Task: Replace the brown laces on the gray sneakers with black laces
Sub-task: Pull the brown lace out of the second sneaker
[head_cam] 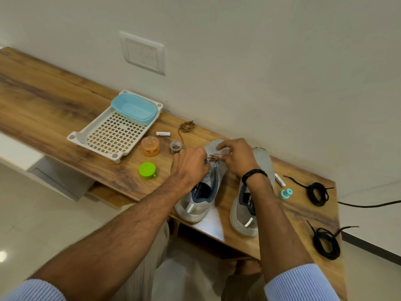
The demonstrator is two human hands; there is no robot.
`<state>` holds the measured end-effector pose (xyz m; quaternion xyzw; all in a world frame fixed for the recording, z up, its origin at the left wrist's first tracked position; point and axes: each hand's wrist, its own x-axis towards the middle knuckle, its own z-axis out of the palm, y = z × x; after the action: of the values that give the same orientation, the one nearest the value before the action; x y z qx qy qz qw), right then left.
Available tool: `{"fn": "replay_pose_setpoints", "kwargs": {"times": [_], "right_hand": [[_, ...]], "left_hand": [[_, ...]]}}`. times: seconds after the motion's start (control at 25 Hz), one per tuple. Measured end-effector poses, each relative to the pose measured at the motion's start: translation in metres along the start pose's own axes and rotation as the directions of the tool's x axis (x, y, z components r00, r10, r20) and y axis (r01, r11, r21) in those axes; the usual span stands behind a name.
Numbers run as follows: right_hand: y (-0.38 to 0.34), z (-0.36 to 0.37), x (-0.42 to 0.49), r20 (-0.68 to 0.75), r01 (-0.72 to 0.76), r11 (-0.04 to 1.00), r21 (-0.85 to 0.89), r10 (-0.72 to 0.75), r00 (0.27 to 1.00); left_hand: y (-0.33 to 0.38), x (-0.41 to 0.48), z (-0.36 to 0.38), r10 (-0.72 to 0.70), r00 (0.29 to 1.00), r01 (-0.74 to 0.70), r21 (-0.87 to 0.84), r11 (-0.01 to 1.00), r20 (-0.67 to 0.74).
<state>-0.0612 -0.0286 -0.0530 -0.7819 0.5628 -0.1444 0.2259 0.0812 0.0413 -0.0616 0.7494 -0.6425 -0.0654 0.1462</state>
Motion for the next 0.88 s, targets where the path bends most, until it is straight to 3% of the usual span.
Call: {"fn": "replay_pose_setpoints", "kwargs": {"times": [0.12, 0.28, 0.64, 0.72, 0.8, 0.88], "right_hand": [[-0.007, 0.007, -0.003, 0.040, 0.067, 0.997, -0.046, -0.065, 0.997], [-0.005, 0.001, -0.006, 0.121, 0.040, 0.995, -0.089, -0.029, 0.992], [-0.003, -0.003, -0.005, 0.047, 0.040, 0.985, -0.170, -0.032, 0.998], [-0.009, -0.008, -0.012, 0.219, -0.019, 0.993, -0.116, 0.045, 0.975], [-0.016, -0.016, -0.020, 0.447, -0.189, 0.980, 0.060, 0.143, 0.883], [-0.019, -0.033, -0.025, 0.628, -0.281, 0.944, 0.173, 0.114, 0.770]], "left_hand": [[0.000, 0.000, 0.000, -0.002, 1.000, 0.002, -0.010, 1.000, -0.006], [-0.002, 0.001, 0.000, -0.024, 0.999, 0.023, -0.031, 0.999, -0.024], [-0.002, 0.001, -0.002, -0.020, 1.000, 0.020, -0.065, 0.998, -0.008], [-0.001, 0.002, -0.002, -0.028, 1.000, 0.027, -0.071, 0.997, -0.008], [0.001, 0.003, -0.003, -0.038, 0.999, 0.038, -0.061, 0.997, -0.002], [0.003, 0.005, -0.004, -0.049, 0.999, 0.049, -0.060, 0.997, 0.007]]}}
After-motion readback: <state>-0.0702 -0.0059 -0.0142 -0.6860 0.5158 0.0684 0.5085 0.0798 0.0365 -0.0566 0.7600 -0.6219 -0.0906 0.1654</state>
